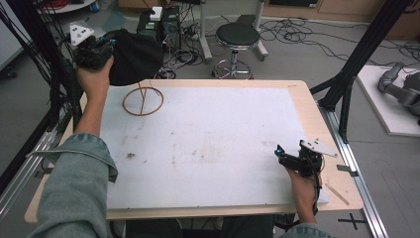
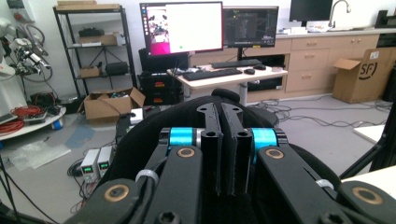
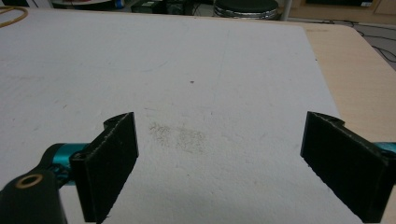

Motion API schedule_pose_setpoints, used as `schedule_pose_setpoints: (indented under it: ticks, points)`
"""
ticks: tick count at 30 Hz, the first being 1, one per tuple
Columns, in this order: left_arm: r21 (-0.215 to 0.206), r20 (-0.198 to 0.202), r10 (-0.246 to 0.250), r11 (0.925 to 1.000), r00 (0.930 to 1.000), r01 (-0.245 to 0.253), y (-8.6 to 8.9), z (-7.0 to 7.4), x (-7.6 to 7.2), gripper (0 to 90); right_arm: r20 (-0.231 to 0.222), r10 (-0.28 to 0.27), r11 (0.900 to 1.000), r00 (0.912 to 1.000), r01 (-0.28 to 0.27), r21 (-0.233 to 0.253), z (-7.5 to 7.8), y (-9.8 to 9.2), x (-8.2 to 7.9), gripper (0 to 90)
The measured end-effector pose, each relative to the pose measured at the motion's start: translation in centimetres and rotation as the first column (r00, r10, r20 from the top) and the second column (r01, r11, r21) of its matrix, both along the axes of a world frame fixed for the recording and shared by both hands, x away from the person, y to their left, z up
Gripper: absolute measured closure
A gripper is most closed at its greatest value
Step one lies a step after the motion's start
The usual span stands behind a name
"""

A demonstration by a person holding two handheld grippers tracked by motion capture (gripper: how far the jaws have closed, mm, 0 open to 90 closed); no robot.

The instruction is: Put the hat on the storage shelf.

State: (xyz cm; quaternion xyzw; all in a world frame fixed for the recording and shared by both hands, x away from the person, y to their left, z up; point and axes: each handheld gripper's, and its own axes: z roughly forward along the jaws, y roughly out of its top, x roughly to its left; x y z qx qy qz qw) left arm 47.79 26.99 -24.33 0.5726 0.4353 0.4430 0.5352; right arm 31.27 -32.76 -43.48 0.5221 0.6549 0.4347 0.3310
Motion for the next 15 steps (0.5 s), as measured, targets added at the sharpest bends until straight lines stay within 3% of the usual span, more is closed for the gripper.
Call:
schedule_pose_setpoints:
  ticks: [15]
  points:
    - [0.055,-0.089,-0.026,0.9980,0.9957,0.031,0.4,-2.0,0.6,81.7,-0.005,0.003,1.000,1.0000,-0.003,-0.004,-0.1,0.1,0.1,10.9]
